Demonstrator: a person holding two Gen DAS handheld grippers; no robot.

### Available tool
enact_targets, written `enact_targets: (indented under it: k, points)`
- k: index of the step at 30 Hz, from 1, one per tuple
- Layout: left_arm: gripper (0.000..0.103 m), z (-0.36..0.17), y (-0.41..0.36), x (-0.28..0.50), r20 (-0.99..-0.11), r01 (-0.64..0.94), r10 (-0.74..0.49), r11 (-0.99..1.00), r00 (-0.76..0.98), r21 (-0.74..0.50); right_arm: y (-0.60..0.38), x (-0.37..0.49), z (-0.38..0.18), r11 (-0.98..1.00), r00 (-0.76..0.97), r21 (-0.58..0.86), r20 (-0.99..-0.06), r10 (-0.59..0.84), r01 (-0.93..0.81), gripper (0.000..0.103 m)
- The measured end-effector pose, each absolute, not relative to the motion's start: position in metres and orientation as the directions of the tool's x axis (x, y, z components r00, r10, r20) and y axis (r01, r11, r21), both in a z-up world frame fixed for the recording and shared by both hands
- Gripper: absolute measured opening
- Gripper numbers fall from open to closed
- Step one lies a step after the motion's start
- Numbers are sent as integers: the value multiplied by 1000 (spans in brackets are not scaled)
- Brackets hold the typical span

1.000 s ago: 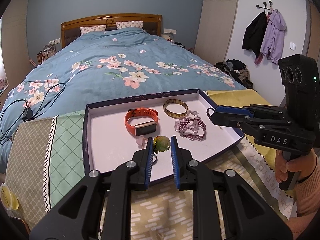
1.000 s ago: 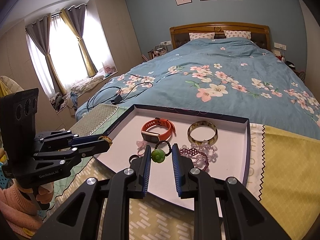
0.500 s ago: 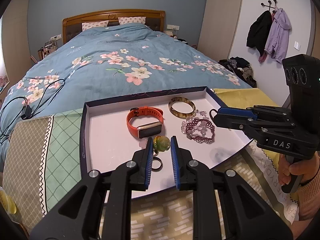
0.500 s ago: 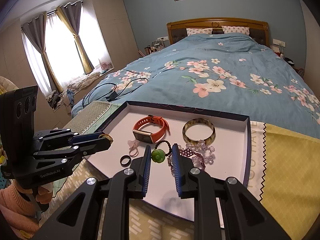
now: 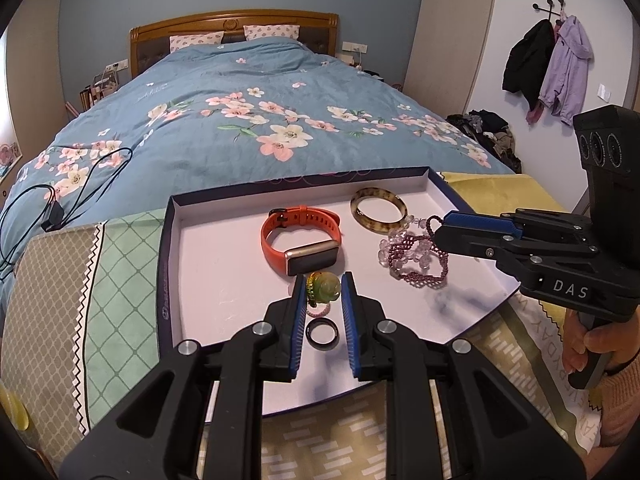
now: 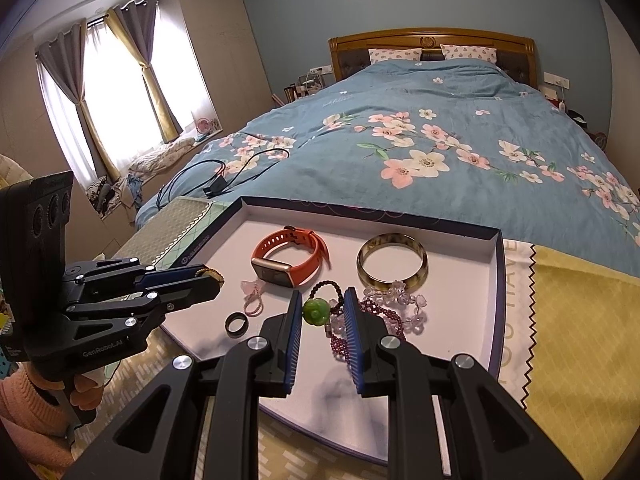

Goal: Organize jewelry
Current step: 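Lower both tools into the tray and open them to release the items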

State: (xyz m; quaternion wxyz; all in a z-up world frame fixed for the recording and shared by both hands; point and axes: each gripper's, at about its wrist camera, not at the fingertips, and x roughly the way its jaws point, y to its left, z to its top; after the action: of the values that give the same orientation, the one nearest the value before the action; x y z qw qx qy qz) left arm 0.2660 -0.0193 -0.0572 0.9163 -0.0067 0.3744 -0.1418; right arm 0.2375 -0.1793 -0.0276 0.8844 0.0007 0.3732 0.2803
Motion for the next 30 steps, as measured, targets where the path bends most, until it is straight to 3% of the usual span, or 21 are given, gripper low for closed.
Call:
enact_targets:
  k: [30]
  points:
    - [18,-86,-24,290,-729,215,-230,970,644,-116,-170,256,-50,867,542,186,-714,443,-462,20]
